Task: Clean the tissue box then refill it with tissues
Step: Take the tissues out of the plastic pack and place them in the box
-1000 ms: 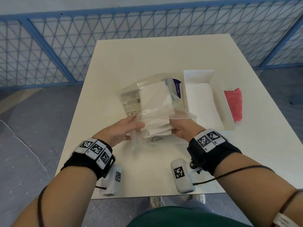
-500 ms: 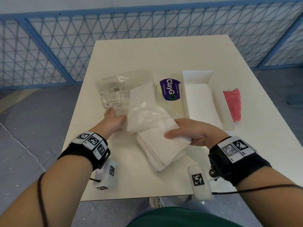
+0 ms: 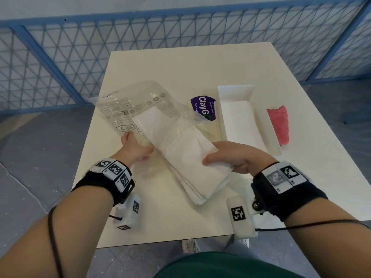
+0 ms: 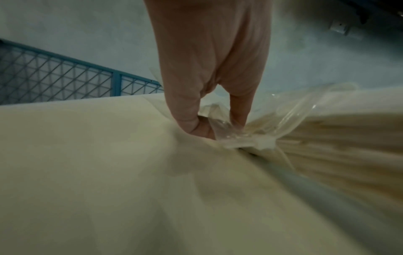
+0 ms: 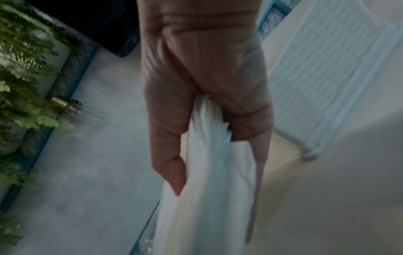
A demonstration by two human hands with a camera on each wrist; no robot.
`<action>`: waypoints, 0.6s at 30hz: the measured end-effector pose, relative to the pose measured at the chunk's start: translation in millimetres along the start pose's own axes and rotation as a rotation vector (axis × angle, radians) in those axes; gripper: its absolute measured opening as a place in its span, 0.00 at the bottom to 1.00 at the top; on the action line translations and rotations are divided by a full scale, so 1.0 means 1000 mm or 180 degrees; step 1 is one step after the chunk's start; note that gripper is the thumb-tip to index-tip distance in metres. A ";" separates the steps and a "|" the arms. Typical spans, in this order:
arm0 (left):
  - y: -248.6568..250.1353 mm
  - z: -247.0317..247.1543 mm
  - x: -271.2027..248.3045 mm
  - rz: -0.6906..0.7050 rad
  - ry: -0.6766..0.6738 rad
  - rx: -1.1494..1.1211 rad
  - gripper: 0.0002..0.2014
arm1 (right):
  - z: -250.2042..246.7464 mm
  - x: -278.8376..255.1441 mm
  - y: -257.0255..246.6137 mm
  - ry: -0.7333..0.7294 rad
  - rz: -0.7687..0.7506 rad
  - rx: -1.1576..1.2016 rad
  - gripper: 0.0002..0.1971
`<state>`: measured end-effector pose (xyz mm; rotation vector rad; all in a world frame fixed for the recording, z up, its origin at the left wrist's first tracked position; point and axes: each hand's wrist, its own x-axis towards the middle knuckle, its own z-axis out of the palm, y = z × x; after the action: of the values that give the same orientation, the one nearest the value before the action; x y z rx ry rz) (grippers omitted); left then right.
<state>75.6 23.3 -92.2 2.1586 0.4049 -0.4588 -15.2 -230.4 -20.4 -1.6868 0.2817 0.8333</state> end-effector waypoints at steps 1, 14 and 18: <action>-0.002 -0.001 0.002 -0.0010 0.0031 0.0042 0.49 | -0.005 -0.004 -0.002 -0.0072 -0.0080 0.0021 0.21; -0.008 0.007 0.000 0.0589 -0.0162 0.0887 0.44 | -0.030 -0.046 -0.049 -0.0152 -0.1729 0.1668 0.18; -0.016 0.009 -0.013 0.1065 -0.0586 0.1224 0.45 | -0.029 -0.042 -0.053 -0.0180 -0.2084 0.2189 0.20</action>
<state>55.3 24.0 -102.3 2.4641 -0.1620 -0.5722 -2.9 -251.8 49.2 -0.9990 -0.0379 0.2377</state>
